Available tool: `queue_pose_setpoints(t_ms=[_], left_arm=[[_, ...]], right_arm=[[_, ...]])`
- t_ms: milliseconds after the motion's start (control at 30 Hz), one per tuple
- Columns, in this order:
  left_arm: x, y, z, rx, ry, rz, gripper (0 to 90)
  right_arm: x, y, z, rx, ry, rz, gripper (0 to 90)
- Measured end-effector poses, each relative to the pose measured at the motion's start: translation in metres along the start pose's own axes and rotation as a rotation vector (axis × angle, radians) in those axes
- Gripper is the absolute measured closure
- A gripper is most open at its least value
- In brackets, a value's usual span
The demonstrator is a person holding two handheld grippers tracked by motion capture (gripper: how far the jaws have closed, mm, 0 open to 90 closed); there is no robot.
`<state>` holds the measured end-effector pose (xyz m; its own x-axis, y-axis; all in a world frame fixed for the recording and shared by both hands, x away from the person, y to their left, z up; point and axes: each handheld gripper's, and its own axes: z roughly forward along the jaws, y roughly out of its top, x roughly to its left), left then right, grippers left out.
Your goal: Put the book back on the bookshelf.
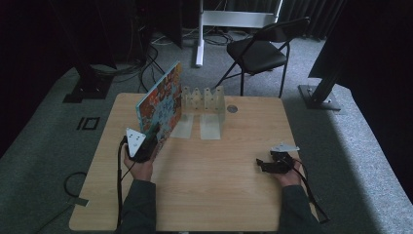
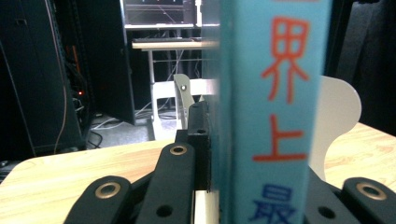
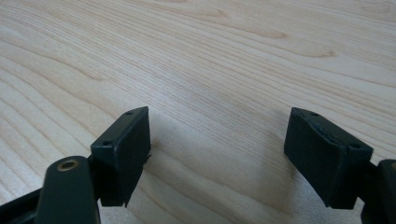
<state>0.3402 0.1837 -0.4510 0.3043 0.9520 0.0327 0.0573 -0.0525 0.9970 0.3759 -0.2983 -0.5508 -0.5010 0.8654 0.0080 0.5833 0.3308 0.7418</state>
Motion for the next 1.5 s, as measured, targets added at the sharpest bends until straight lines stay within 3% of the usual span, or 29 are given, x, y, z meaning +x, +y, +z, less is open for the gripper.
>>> queue_pose_setpoints(t_ms=[567, 900, 1500], left_arm=[[-0.009, -0.009, 0.015, 0.026, 0.054, 0.006, 80.9], [-0.014, -0.015, 0.024, 0.055, 0.058, 0.025, 80.8], [-0.021, -0.019, 0.031, 0.038, 0.12, 0.032, 80.8]], right_arm=[[0.0, 0.0, 0.0, -0.002, 0.003, 0.002, 22.4], [-0.001, 0.0, 0.0, -0.002, 0.004, 0.002, 22.4], [-0.001, 0.0, 0.0, -0.002, 0.005, 0.003, 22.4]])
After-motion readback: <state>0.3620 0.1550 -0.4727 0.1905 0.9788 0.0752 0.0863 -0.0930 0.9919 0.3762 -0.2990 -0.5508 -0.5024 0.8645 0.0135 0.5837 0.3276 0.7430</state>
